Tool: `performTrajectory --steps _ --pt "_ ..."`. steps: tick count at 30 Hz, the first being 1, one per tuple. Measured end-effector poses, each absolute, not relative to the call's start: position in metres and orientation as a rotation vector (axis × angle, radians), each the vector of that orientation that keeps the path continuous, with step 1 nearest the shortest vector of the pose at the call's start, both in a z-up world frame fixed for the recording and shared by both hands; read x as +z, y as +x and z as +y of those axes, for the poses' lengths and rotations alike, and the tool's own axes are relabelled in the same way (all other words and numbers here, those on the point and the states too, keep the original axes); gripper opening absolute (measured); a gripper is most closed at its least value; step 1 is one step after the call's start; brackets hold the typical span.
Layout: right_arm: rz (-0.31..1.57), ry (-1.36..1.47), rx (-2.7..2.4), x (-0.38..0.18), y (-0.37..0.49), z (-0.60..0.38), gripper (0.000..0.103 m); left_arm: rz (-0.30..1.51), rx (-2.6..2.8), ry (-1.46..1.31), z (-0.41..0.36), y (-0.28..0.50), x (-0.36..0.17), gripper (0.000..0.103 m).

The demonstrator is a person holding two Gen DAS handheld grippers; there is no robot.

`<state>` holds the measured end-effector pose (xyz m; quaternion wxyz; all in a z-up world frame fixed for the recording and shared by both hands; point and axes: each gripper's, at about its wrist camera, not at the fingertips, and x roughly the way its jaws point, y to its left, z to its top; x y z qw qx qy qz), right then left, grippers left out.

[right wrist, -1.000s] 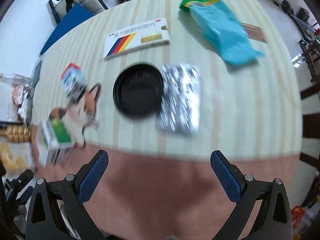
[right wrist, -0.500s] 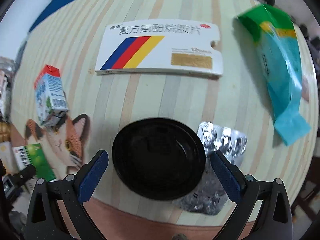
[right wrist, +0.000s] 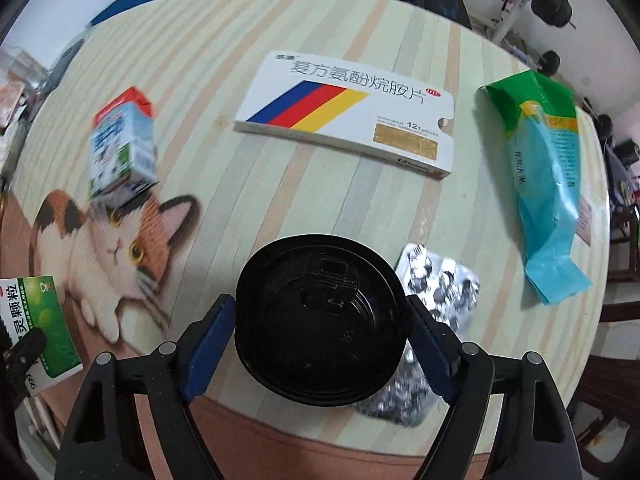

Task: Collect trash
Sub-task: 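Grasp the open white box with the left tool while the right tool grasps the black lid, then carry the white box over the trash bin and open the left tool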

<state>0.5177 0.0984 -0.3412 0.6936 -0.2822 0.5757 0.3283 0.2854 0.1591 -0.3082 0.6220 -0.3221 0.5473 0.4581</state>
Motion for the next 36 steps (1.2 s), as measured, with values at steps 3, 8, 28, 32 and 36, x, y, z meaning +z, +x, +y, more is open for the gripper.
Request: performTrajectory --steps 3,8,28,32,36 --pt "1.253 -0.613 0.766 -0.327 0.501 0.083 0.085 1.238 1.034 -0.725 0.142 0.273 -0.300 0.071" --pt "1.222 -0.587 0.813 -0.309 0.466 0.052 0.085 1.192 1.017 -0.704 0.115 0.242 -0.284 0.071" --pt "1.251 -0.428 0.863 -0.246 0.245 -0.189 0.085 1.113 0.884 -0.649 -0.076 0.062 -0.259 0.071" --pt "1.324 -0.438 0.864 -0.272 0.205 -0.226 0.085 1.173 0.879 -0.710 -0.096 0.034 -0.296 0.071" --pt "1.408 -0.465 0.867 -0.315 0.177 -0.248 0.085 1.246 0.878 -0.749 -0.102 0.020 -0.346 0.071"
